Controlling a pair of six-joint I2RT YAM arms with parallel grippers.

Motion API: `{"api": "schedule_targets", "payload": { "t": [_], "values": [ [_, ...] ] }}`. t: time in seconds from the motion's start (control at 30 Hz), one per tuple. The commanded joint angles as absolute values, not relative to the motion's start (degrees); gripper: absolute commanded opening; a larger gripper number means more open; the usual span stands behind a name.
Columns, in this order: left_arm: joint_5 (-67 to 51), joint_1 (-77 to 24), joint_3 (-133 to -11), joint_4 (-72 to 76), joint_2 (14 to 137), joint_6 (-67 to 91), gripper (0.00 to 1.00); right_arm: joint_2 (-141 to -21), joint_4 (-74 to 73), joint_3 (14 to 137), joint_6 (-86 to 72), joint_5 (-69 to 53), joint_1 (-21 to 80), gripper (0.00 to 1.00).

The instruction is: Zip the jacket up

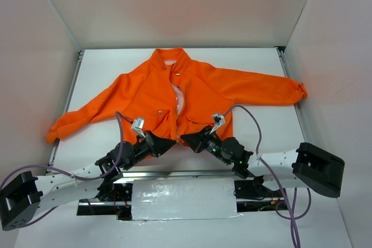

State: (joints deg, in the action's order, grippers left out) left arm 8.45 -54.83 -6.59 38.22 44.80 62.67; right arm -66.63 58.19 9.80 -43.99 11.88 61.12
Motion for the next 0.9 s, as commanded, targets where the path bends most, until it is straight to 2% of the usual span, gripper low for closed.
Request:
{"api": "schedule_targets", "payload": {
  "t": [0.0, 0.43, 0.87],
  "values": [
    [4.14, -55.11, -8.61, 41.58, 45.88, 59.59, 0.00, -67.15, 60.90, 13.01, -43.33, 10.81, 61.52, 0.00],
    [10.72, -55.11, -7.91, 35.16, 44.03, 60.99, 0.00, -62.40, 56.86, 13.27, -47.19, 11.96, 61.44, 0.00],
    [8.44, -55.19, -6.95, 43.77, 45.70, 62.75, 0.00, -66.62, 62.57, 12.31, -51.06, 10.90, 61.61, 0.00]
  ]
}}
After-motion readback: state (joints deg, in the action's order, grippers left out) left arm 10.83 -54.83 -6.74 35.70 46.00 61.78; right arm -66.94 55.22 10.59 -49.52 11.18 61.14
